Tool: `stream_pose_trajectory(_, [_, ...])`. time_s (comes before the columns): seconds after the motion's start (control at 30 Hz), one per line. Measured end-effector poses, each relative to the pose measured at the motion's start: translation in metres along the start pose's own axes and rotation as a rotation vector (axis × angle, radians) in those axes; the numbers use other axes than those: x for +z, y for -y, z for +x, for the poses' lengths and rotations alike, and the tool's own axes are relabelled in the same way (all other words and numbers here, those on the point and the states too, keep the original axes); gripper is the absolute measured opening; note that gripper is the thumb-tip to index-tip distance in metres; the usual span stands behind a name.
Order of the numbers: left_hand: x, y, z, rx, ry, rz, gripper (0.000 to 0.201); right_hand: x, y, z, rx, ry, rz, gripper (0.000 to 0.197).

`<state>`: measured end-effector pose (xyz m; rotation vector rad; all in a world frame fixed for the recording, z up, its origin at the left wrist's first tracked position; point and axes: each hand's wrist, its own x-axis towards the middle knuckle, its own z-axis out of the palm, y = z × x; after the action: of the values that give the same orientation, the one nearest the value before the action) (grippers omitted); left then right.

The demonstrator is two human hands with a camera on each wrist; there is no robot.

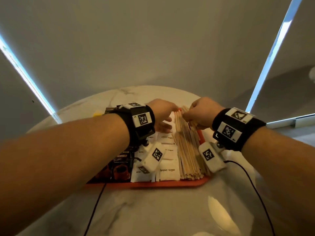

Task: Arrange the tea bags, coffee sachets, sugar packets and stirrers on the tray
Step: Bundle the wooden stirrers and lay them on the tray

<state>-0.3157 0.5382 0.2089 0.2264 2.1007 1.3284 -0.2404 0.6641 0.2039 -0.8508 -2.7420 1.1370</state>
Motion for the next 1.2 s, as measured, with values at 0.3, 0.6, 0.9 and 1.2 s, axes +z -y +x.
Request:
stream_pose_trajectory(0.3, [0.006,0.004,0.012,-0.072,0.024,0.177,0.027,0.021,0.010,0.033,0.082,0.068,-0.303,0.023])
stream_pose_trajectory(0.6, [0.005,-0.002,0.034,0.033,0.057,0.431,0.031,0.011,0.003,0.036,0.111,0.071,-0.275,0.032])
stream_pose_trajectory(0.9, [0.011,-0.005,0.041,0.132,0.069,0.804,0.042,0.000,-0.018,0.033,0.153,0.073,-0.185,0.026])
stream_pose_trajectory(1.2, [0.021,-0.013,0.047,0.299,0.048,0.946,0.054,0.004,-0.015,0.041,0.106,0.129,-0.235,0.031])
